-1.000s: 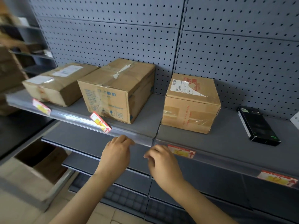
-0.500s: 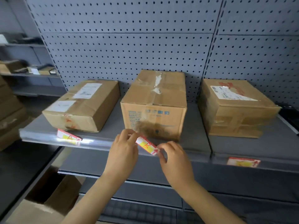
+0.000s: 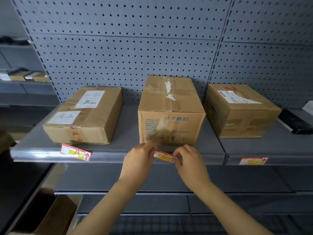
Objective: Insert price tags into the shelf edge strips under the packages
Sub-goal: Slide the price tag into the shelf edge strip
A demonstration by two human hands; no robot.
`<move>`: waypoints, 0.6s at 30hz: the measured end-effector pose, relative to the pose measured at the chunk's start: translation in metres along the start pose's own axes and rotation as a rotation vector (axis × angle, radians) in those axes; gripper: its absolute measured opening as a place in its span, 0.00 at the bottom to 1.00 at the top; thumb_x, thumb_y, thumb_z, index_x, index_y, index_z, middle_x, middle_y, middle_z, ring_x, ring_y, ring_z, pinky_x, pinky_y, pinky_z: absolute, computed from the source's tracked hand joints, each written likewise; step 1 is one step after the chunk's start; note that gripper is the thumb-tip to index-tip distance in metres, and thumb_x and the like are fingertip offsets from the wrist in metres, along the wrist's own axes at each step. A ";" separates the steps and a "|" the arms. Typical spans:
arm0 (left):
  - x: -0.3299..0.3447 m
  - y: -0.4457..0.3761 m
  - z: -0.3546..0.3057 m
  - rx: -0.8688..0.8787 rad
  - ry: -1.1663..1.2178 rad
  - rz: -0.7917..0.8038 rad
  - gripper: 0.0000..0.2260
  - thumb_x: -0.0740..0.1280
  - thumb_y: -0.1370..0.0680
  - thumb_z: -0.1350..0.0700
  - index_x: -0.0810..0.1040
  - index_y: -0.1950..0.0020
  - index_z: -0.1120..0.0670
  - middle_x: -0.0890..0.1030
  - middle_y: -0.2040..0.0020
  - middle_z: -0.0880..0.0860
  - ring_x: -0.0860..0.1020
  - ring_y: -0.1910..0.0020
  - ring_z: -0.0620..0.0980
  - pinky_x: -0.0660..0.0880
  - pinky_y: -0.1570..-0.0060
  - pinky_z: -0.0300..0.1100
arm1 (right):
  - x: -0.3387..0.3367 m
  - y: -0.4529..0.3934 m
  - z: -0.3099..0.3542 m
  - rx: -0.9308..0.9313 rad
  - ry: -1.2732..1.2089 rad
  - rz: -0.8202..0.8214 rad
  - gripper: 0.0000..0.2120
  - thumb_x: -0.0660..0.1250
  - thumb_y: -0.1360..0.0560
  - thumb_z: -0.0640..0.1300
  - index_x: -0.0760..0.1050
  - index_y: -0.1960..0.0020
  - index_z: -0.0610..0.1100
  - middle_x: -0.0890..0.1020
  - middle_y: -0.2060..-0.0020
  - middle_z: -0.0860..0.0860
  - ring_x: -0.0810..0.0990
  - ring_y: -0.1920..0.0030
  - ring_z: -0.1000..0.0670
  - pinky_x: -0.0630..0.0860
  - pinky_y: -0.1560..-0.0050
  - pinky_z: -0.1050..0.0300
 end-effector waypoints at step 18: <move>0.021 0.003 -0.003 0.006 -0.139 0.062 0.07 0.66 0.25 0.63 0.81 0.54 0.53 0.81 0.54 0.52 0.79 0.60 0.56 0.70 0.70 0.43 | -0.013 -0.004 0.001 -0.102 0.115 0.019 0.09 0.70 0.31 0.32 0.82 0.56 0.44 0.80 0.60 0.49 0.77 0.56 0.46 0.77 0.60 0.51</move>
Point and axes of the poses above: each hand's wrist, its own y-axis away from the middle knuckle, its own x-axis out of the palm, z = x × y, the point moved 9 cm from there along -y, towards the middle knuckle
